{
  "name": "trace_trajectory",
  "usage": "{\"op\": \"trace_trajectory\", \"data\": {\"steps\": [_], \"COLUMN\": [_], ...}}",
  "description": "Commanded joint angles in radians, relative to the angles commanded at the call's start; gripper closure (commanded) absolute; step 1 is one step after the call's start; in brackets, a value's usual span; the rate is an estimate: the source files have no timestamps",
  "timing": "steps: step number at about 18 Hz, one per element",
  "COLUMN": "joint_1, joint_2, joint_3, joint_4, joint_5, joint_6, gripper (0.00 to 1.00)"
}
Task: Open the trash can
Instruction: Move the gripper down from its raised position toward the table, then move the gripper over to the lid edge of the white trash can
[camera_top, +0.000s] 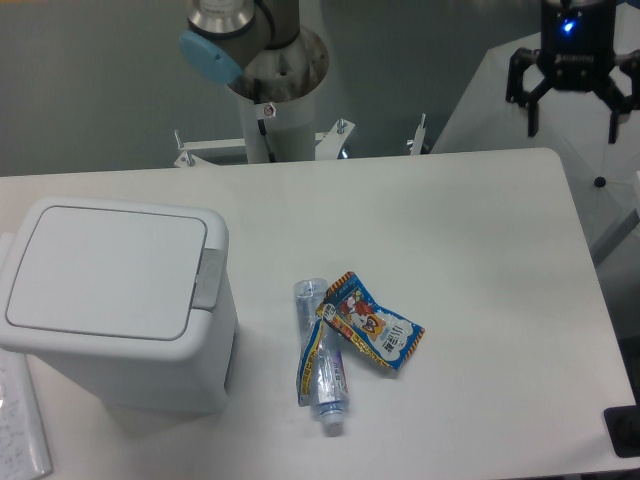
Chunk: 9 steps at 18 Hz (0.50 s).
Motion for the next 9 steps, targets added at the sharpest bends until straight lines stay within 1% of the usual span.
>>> {"op": "trace_trajectory", "data": {"steps": [3,5,9], "joint_1": [-0.058,-0.101,-0.173], "joint_2": [-0.015,-0.031,-0.043], "joint_3": [0.017,0.041,0.045], "joint_4": [0.005,0.003,0.005], "joint_5": [0.000,0.000,-0.008], "joint_6": [-0.153,-0.268,-0.472], "gripper": [0.00,0.00,0.00]}}
